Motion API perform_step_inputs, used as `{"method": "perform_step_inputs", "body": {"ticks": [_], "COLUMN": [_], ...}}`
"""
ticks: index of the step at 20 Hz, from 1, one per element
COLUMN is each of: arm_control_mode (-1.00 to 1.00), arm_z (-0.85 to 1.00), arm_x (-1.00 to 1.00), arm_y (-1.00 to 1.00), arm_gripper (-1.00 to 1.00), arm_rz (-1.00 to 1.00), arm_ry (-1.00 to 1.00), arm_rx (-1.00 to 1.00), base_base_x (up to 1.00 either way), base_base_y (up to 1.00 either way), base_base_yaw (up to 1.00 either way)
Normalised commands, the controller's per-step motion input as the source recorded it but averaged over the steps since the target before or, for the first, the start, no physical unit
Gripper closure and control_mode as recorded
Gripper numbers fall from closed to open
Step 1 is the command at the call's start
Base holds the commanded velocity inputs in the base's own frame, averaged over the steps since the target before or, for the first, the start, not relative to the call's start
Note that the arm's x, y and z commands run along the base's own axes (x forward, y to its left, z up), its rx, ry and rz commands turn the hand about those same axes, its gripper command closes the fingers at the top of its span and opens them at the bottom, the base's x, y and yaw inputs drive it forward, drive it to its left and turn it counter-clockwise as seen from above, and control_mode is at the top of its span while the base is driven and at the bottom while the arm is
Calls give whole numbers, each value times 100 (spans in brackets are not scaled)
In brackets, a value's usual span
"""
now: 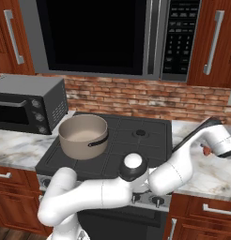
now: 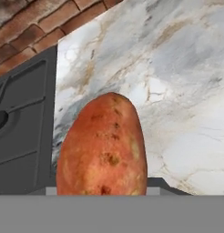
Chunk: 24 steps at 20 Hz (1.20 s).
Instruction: Turn on the burner for the pot on the stove. Wait thirty seconds for the pot to heat up. Then add the sweet potato to the pot.
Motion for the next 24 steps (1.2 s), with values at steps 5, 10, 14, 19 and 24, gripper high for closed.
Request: {"method": "perform_step_inputs", "body": {"ticks": [5,10,14,19,24], "arm_control_mode": [-100,-100,-100,-100,-100], "arm_z": [-17,-60,-19,47,100], "arm_x": [-16,-5,-38,-77,-60], "arm_y": [100,100,100,97,80], "arm_gripper": [100,100,100,100,100], "arm_rz": [0,0,0,0,0], "arm_ry": [-21,-27,-25,-16,1], "arm_rx": [-41,-37,-30,-4,-4], "base_base_x": [0,0,0,0,0], "base_base_y": [0,0,0,0,0], "base_base_yaw": [0,0,0,0,0]}}
